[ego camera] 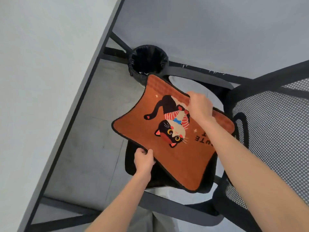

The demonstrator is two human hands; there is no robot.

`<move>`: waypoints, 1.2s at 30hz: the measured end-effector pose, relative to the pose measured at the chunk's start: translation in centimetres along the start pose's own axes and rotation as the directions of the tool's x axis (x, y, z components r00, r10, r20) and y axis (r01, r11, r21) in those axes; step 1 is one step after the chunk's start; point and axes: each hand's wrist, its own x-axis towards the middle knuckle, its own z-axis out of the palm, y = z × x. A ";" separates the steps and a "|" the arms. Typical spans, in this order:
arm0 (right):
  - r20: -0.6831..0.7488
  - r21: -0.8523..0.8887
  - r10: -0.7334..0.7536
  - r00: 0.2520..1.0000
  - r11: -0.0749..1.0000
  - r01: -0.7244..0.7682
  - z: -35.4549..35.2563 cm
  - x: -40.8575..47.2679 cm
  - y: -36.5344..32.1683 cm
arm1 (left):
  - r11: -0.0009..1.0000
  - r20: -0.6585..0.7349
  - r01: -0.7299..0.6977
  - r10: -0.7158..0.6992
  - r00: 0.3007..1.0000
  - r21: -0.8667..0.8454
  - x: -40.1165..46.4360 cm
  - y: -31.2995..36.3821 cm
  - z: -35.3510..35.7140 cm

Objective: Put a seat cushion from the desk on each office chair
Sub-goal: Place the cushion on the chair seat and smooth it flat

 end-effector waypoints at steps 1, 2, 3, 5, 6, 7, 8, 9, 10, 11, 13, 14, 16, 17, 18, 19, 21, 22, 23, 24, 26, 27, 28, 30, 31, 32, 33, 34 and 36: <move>0.001 -0.013 -0.028 1.000 1.000 0.028 0.7 0.8 -0.1 | 0.998 0.030 0.053 -0.053 0.998 -0.022 0.0 -0.9 0.6; 0.012 -0.016 -0.053 0.999 0.998 0.053 1.4 1.4 0.0 | 0.994 0.066 0.101 -0.098 0.993 -0.036 0.2 -1.5 1.0; 0.023 -0.001 -0.062 0.998 0.998 0.062 2.1 1.8 0.3 | 0.990 0.106 0.138 -0.134 0.985 -0.032 0.4 -1.8 1.3; 0.033 0.104 -0.006 0.999 0.995 0.002 3.7 1.4 1.2 | 0.985 0.188 0.160 -0.169 0.968 0.060 0.9 -2.0 1.2; 0.056 0.190 0.065 0.996 0.979 -0.075 4.7 0.9 2.0 | 0.982 0.208 0.149 -0.171 0.963 0.118 1.4 -2.0 0.9; 0.094 0.267 0.139 0.986 0.950 -0.160 5.8 0.0 2.8 | 0.979 0.203 0.122 -0.154 0.967 0.162 2.1 -1.9 0.6; 0.145 0.313 0.197 0.970 0.921 -0.234 7.2 -1.1 3.7 | 0.977 0.182 0.081 -0.117 0.976 0.195 2.9 -1.8 0.2; 0.193 0.327 0.234 0.953 0.900 -0.288 8.6 -2.3 4.4 | 0.976 0.158 0.037 -0.072 0.985 0.217 3.8 -1.6 -0.2; 0.236 0.319 0.256 0.937 0.891 -0.323 10.0 -3.5 5.1 | 0.972 0.136 -0.005 -0.028 0.990 0.235 4.7 -1.2 -0.5; 0.272 0.302 0.275 0.922 0.886 -0.353 11.3 -4.5 5.6 | 0.965 0.113 -0.049 0.020 0.993 0.259 5.8 -0.6 -0.7; 0.322 0.254 0.334 0.886 0.871 -0.420 13.5 -6.0 6.4 | 0.917 0.080 -0.159 0.140 0.987 0.365 8.3 0.9 -1.0; 0.336 0.231 0.379 0.862 0.855 -0.465 14.3 -6.5 6.6 | 0.877 0.070 -0.212 0.201 0.977 0.431 9.4 2.0 -1.1; 0.357 0.215 0.487 0.797 0.787 -0.578 15.3 -7.0 7.0 | 0.779 0.063 -0.297 0.316 0.947 0.552 11.8 3.9 -1.1; 0.371 0.228 0.539 0.756 0.736 -0.637 15.7 -7.2 7.2 | 0.728 0.072 -0.329 0.361 0.930 0.601 12.8 4.6 -1.1; 0.392 0.247 0.581 0.714 0.681 -0.689 16.2 -7.3 7.5 | 0.689 0.083 -0.347 0.385 0.919 0.636 13.7 5.2 -1.1; 0.411 0.271 0.610 0.678 0.628 -0.729 16.7 -7.5 7.7 | 0.667 0.094 -0.347 0.384 0.918 0.659 14.8 5.5 -1.1; 0.411 0.309 0.646 0.643 0.565 -0.765 17.5 -7.6 7.8 | 0.682 0.100 -0.286 0.300 0.949 0.673 16.0 5.8 -0.9; 0.387 0.317 0.661 0.643 0.560 -0.766 17.7 -7.7 7.9 | 0.710 0.093 -0.238 0.237 0.967 0.662 16.4 5.7 -0.6; 0.357 0.317 0.680 0.640 0.557 -0.768 18.0 -7.8 8.0 | 0.747 0.083 -0.185 0.172 0.982 0.639 16.9 5.4 -0.5; 0.338 0.308 0.705 0.623 0.542 -0.781 18.1 -7.8 8.2 | 0.788 0.077 -0.138 0.114 0.990 0.601 17.1 5.1 -0.5; 0.342 0.297 0.744 0.575 0.495 -0.817 18.1 -7.9 8.6 | 0.850 0.081 -0.087 0.053 0.995 0.520 17.4 4.3 -0.5; 0.352 0.295 0.751 0.559 0.478 -0.827 18.2 -8.0 8.8 | 0.865 0.076 -0.092 0.063 0.995 0.492 17.7 3.8 -0.5; 0.355 0.291 0.753 0.554 0.474 -0.831 18.2 -8.0 8.9 | 0.869 0.049 -0.114 0.103 0.993 0.481 17.7 3.5 -0.5; 0.336 0.285 0.757 0.560 0.485 -0.827 18.0 -8.0 9.1 | 0.842 -0.036 -0.190 0.241 0.970 0.505 17.5 3.3 -0.7; 0.321 0.290 0.759 0.566 0.491 -0.822 17.8 -8.0 9.1 | 0.813 -0.062 -0.247 0.327 0.943 0.527 17.4 3.3 -0.9; 0.315 0.301 0.756 0.573 0.493 -0.816 17.5 -8.0 9.1 | 0.778 -0.051 -0.314 0.404 0.913 0.545 16.7 3.5 -0.9; 0.312 0.320 0.747 0.587 0.499 -0.805 17.1 -7.8 9.1 | 0.731 -0.011 -0.384 0.471 0.882 0.564 16.1 3.8 -0.9; 0.312 0.338 0.737 0.600 0.504 -0.794 16.7 -7.7 9.0 | 0.670 0.053 -0.449 0.523 0.850 0.592 15.4 4.0 -0.7; 0.305 0.376 0.723 0.620 0.507 -0.776 15.7 -7.6 8.7 | 0.576 0.143 -0.523 0.576 0.805 0.628 14.1 4.6 -0.2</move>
